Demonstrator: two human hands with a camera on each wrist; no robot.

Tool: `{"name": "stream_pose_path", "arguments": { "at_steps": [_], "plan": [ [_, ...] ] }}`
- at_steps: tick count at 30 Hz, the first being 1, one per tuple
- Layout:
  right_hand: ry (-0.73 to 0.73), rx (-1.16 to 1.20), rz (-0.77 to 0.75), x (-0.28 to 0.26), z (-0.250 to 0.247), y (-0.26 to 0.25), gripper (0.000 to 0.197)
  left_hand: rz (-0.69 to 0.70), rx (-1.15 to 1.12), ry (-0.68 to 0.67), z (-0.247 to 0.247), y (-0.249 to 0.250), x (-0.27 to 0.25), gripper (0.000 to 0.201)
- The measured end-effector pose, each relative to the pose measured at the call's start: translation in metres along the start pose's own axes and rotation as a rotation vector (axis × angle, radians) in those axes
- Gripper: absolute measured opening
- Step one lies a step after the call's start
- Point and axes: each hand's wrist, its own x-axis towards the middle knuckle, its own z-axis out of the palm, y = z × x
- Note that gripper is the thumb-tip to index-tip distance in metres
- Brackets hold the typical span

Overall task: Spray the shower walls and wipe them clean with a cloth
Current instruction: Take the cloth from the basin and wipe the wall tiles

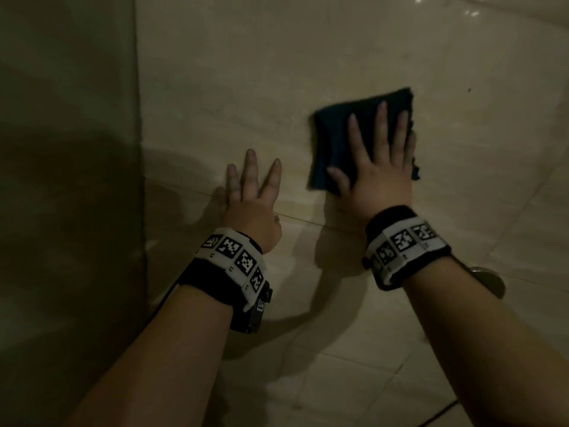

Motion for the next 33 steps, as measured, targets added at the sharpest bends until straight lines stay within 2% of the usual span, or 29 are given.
{"name": "stream_pose_path", "arguments": {
  "at_steps": [4,8,14,18,20,25,28,33],
  "plan": [
    [0.071,0.005,0.033,0.032,-0.02,-0.011,0.073,-0.041,-0.04,0.042,-0.004,-0.011,0.004,0.086],
    [0.08,0.019,0.056,0.03,-0.014,-0.024,0.071,-0.075,-0.075,0.09,-0.009,-0.026,0.009,0.088],
    [0.005,-0.059,-0.183,-0.017,0.04,-0.056,0.069,-0.03,-0.089,0.13,-0.007,-0.045,0.01,0.083],
    [-0.023,-0.036,-0.196,-0.02,0.042,-0.069,0.071,-0.022,-0.078,0.111,-0.004,-0.06,0.006,0.08],
    [0.026,-0.007,-0.205,-0.005,0.03,-0.073,0.072,-0.041,-0.079,0.105,-0.002,-0.065,0.004,0.08],
    [0.039,0.01,-0.118,0.049,-0.007,-0.094,0.073,-0.1,-0.098,0.071,-0.001,-0.069,0.002,0.083],
    [0.045,-0.007,-0.105,0.055,-0.009,-0.102,0.072,-0.125,-0.108,0.064,-0.003,-0.074,0.002,0.083],
    [-0.036,-0.039,-0.25,0.026,0.016,-0.115,0.077,-0.121,-0.112,0.088,-0.004,-0.081,0.002,0.078]
  ]
}}
